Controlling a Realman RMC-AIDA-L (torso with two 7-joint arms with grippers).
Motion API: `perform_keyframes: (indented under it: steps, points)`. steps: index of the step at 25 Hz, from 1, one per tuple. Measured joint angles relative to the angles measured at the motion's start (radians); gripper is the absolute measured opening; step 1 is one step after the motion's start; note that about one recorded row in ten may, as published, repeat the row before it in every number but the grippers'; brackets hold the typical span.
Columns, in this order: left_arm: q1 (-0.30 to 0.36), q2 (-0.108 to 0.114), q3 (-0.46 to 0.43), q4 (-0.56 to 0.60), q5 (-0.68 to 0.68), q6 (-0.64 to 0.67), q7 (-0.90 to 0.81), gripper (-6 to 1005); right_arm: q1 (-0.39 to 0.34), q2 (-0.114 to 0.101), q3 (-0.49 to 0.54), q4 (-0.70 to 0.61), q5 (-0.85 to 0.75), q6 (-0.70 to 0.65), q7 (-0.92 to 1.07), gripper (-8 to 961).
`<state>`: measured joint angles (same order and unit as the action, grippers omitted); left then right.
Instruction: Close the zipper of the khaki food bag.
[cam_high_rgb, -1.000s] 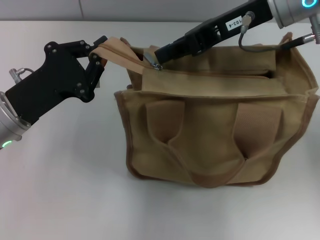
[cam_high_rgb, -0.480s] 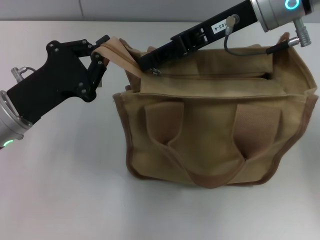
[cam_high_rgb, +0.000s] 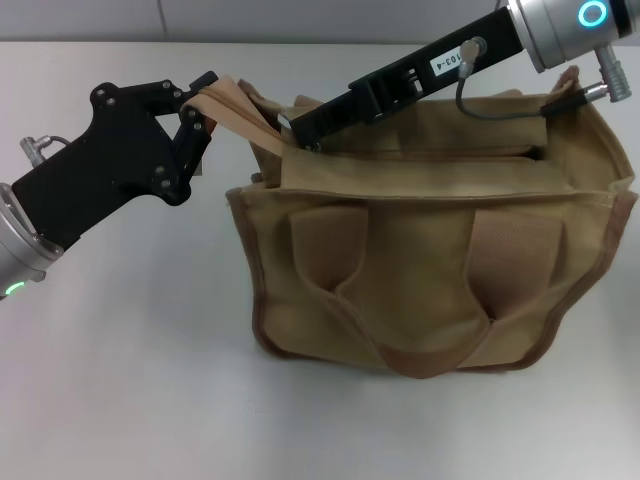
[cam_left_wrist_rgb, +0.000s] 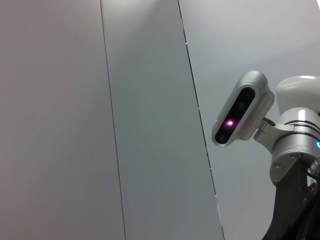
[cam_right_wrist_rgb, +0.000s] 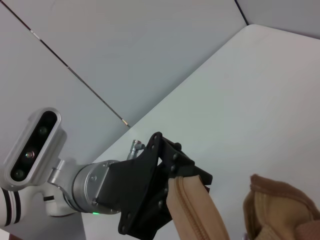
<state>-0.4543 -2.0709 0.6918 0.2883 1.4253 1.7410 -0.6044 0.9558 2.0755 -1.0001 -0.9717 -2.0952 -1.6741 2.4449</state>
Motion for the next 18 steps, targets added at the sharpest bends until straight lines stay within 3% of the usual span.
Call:
perform_keyframes:
  steps: [4,10,18]
  points:
    - [0.0,0.0,0.0,0.0,0.0,0.0,0.0,72,-0.015,0.0,0.001,-0.015,0.001,-0.001,-0.003,166]
    - [0.0,0.0,0.0,0.0,0.0,-0.001,0.0,73,-0.046,0.0,0.009,-0.061,0.017,-0.003,-0.007,11]
    - [0.002,0.0,-0.002,0.0,0.0,-0.004,0.0,75,-0.089,-0.007,0.012,-0.093,0.065,-0.013,-0.025,3]
